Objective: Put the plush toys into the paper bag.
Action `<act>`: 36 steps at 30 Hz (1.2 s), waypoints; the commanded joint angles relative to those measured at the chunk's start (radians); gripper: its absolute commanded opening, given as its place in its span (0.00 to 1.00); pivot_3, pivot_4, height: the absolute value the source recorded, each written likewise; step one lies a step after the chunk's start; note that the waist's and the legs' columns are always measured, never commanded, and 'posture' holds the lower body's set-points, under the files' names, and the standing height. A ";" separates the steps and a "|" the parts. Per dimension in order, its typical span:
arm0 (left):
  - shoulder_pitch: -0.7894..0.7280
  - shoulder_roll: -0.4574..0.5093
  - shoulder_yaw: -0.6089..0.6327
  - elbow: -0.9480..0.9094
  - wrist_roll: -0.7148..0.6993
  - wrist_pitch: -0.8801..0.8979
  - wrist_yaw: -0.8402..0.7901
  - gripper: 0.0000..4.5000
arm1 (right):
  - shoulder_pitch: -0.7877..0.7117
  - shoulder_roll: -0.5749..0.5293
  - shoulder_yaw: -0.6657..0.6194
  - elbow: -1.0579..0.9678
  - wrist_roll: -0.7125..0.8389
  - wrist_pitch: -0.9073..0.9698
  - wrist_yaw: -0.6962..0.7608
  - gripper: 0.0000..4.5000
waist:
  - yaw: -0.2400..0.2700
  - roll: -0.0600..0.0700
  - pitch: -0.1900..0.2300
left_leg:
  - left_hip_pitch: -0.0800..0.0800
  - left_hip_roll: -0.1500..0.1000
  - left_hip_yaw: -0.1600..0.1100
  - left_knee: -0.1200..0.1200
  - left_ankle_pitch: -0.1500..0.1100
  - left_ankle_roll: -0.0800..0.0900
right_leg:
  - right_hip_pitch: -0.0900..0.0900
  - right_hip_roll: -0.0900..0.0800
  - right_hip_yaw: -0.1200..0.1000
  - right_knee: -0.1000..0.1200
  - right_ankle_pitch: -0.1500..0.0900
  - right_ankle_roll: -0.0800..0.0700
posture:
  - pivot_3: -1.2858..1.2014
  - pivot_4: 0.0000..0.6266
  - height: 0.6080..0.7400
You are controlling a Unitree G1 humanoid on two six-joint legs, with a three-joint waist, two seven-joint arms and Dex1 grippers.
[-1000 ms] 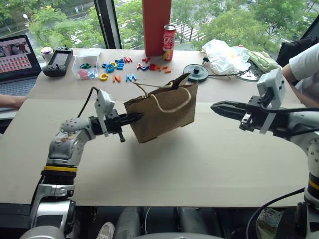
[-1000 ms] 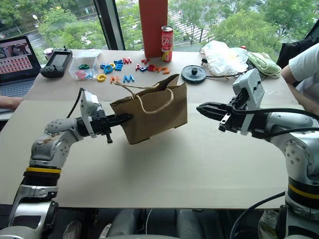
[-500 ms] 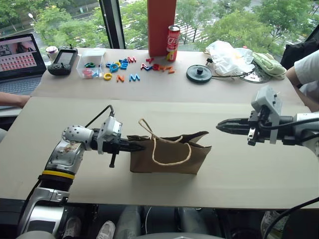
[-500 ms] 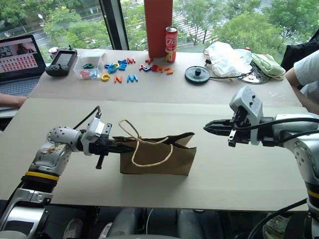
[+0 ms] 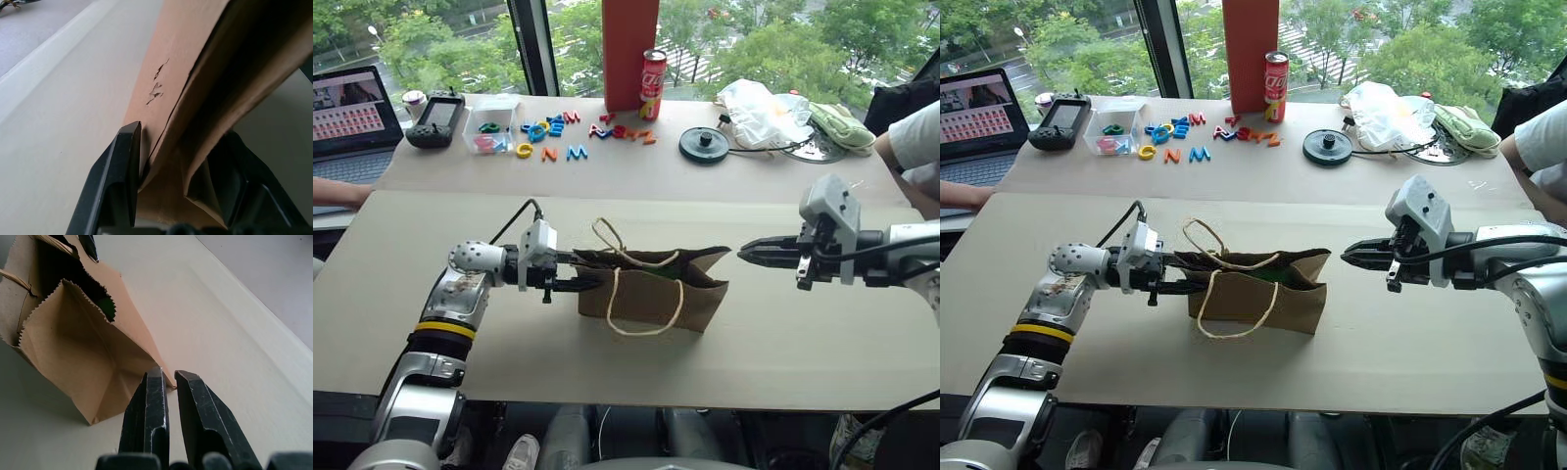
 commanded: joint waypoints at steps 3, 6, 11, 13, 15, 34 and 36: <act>-0.009 0.029 0.015 -0.068 -0.022 0.045 -0.023 0.47 | -0.001 -0.013 -0.021 -0.010 -0.008 -0.029 0.002 0.13 | 0.000 0.000 0.000 | 0.000 0.000 0.000 0.000 0.000 0.000 | 0.000 0.000 0.000 0.000 0.000 0.000 | 0.52 0.24 0.99; -0.010 0.077 0.040 -0.144 -0.059 0.134 -0.037 0.47 | 0.005 -0.020 -0.023 -0.019 -0.010 -0.023 0.000 0.13 | -0.003 0.000 0.000 | 0.000 0.000 0.000 0.000 0.000 0.000 | 0.000 0.000 0.000 0.000 0.000 0.000 | 0.52 0.24 0.99; -0.005 0.183 0.094 -0.303 -0.148 0.308 -0.040 0.47 | 0.016 -0.030 -0.031 -0.031 -0.007 -0.016 -0.003 0.13 | -0.006 0.000 0.000 | 0.000 0.001 0.000 0.000 0.000 0.000 | 0.000 0.000 0.000 0.001 0.000 0.000 | 0.52 0.24 0.99; 0.005 0.228 0.111 -0.353 -0.177 0.371 -0.044 0.47 | 0.020 -0.032 -0.034 -0.035 -0.005 -0.014 -0.004 0.13 | -0.006 0.000 0.000 | 0.001 0.002 0.000 0.000 0.000 0.000 | 0.000 0.000 0.000 0.001 0.000 0.000 | 0.52 0.24 0.99; 0.012 0.262 0.125 -0.384 -0.192 0.401 -0.047 0.47 | 0.022 -0.035 -0.035 -0.038 -0.005 -0.013 -0.005 0.13 | -0.007 0.000 0.000 | 0.001 0.002 0.000 0.000 0.000 0.000 | 0.000 0.000 0.000 0.001 0.000 0.000 | 0.52 0.24 0.99; -0.128 0.473 0.259 -0.429 -0.424 0.753 -0.067 0.47 | -0.037 -0.087 -0.151 -0.122 0.184 0.039 0.038 0.13 | -0.008 0.000 0.000 | 0.001 0.001 0.001 0.000 0.000 0.000 | 0.000 0.001 0.000 0.001 0.000 0.000 | 0.52 0.24 0.99; -0.129 0.468 0.258 -0.429 -0.427 0.750 -0.061 0.47 | -0.039 -0.086 -0.144 -0.119 0.184 0.037 0.034 0.13 | -0.007 0.000 0.000 | 0.001 0.001 0.001 0.000 0.000 0.000 | -0.001 0.001 0.000 0.001 0.000 0.000 | 0.52 0.24 0.99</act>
